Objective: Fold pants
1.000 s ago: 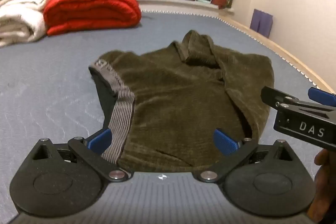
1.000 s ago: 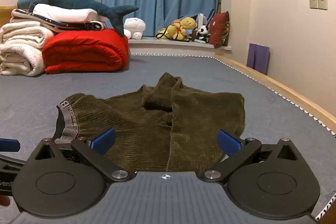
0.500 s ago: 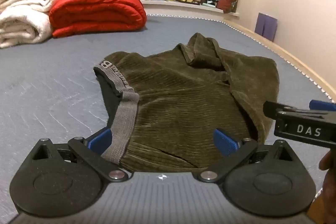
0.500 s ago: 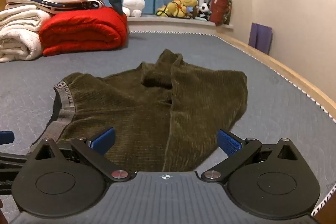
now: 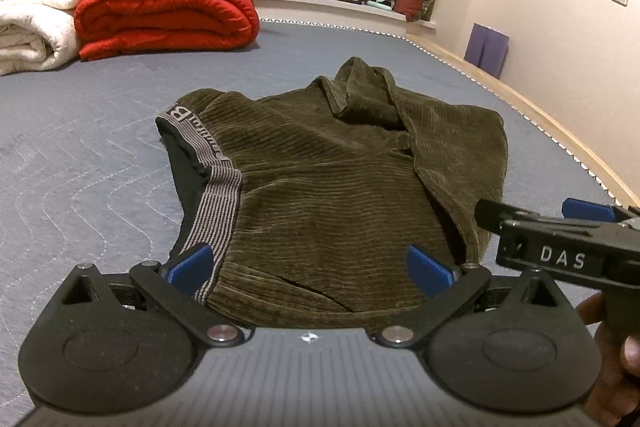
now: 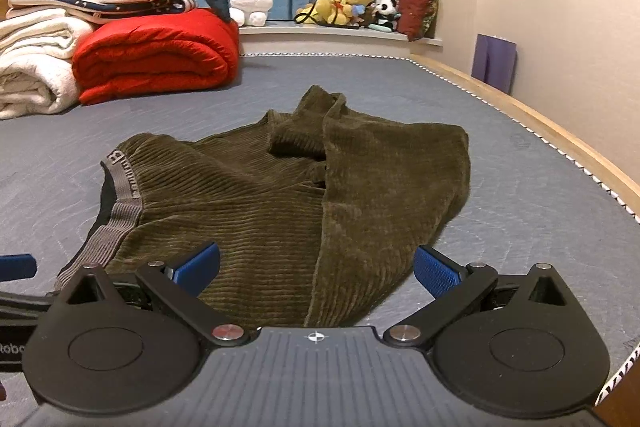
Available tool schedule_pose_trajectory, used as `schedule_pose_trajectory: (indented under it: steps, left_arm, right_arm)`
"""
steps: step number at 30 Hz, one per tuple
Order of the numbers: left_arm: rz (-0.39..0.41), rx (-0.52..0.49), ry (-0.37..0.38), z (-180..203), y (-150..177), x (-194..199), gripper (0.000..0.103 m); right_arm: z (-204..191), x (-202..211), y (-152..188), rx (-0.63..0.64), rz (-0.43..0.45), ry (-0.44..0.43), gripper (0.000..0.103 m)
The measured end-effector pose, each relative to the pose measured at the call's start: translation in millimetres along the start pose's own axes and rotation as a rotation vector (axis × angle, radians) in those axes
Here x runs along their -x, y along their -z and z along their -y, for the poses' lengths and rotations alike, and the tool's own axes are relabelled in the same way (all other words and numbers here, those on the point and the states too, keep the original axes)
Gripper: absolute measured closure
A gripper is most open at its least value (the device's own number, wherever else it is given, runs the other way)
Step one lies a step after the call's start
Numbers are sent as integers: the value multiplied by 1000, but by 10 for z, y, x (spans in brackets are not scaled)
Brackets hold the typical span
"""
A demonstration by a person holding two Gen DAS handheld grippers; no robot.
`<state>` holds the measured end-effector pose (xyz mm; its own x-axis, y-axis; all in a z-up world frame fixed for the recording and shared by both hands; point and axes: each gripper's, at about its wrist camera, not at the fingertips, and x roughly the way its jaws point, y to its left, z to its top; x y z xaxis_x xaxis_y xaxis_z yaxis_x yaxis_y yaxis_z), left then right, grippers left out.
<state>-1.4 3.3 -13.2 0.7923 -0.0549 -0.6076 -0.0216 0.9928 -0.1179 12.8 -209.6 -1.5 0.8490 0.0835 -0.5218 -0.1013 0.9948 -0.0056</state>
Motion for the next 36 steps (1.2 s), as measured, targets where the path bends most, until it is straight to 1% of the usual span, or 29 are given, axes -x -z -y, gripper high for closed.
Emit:
schedule_pose_trajectory:
  steps: [17, 32, 36]
  left_arm:
    - [-2, -1, 27, 14, -4, 33, 0]
    - [-5, -1, 34, -1, -4, 35, 0]
    - [-10, -14, 20, -3, -22, 33, 0]
  right_arm:
    - [-28, -31, 27, 0, -21, -5, 1]
    - [-40, -1, 25, 2, -6, -13, 2]
    - [-40, 2, 18, -3, 2, -17, 3]
